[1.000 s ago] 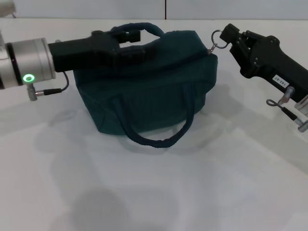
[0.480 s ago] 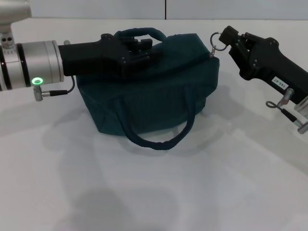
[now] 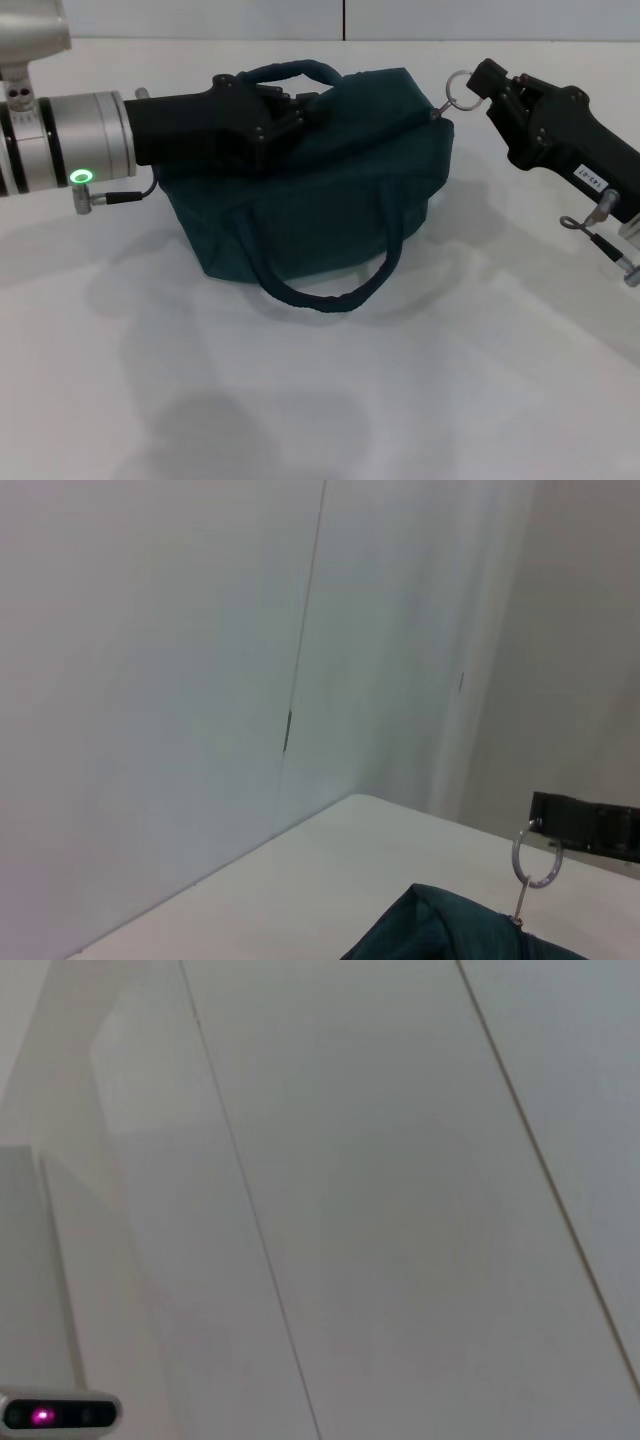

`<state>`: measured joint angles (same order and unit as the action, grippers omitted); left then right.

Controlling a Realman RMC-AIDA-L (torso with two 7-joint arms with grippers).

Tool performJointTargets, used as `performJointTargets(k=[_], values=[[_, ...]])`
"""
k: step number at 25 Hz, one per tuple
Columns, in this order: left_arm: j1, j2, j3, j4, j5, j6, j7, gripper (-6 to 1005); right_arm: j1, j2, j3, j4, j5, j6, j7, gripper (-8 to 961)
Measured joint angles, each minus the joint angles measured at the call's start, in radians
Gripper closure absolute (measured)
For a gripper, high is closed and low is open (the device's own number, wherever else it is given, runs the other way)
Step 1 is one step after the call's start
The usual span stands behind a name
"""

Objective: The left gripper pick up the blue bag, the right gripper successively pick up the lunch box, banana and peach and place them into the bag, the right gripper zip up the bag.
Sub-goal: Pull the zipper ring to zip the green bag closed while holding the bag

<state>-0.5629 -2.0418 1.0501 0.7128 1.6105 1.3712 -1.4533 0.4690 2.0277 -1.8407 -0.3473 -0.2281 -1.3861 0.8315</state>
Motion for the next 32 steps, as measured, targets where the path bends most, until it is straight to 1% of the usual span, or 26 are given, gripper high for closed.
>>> performJointTargets(k=[1,6,12,20,27,32], values=[[0.002,0.000,-0.001,0.000,-0.002,0.000,0.003,862,-0.002,0.000,0.000,0.003,0.002,0.000,0.000,933],[0.008,0.000,-0.017,0.003,-0.004,0.000,0.006,903,-0.012,0.000,-0.002,0.013,0.015,0.002,0.000,932],[0.008,-0.006,-0.073,-0.002,-0.001,-0.002,0.006,945,-0.039,0.000,-0.012,0.035,0.082,0.003,0.002,932],[0.006,-0.006,-0.077,-0.002,0.002,-0.003,0.009,944,-0.043,0.000,-0.013,0.085,0.093,0.013,0.022,920],[0.008,-0.008,-0.078,-0.001,0.003,-0.003,0.011,952,-0.031,-0.003,-0.072,0.083,0.082,0.024,-0.094,892],[0.009,-0.009,-0.078,-0.001,0.000,0.002,0.022,951,-0.025,-0.004,-0.077,0.051,0.072,0.094,-0.129,744]])
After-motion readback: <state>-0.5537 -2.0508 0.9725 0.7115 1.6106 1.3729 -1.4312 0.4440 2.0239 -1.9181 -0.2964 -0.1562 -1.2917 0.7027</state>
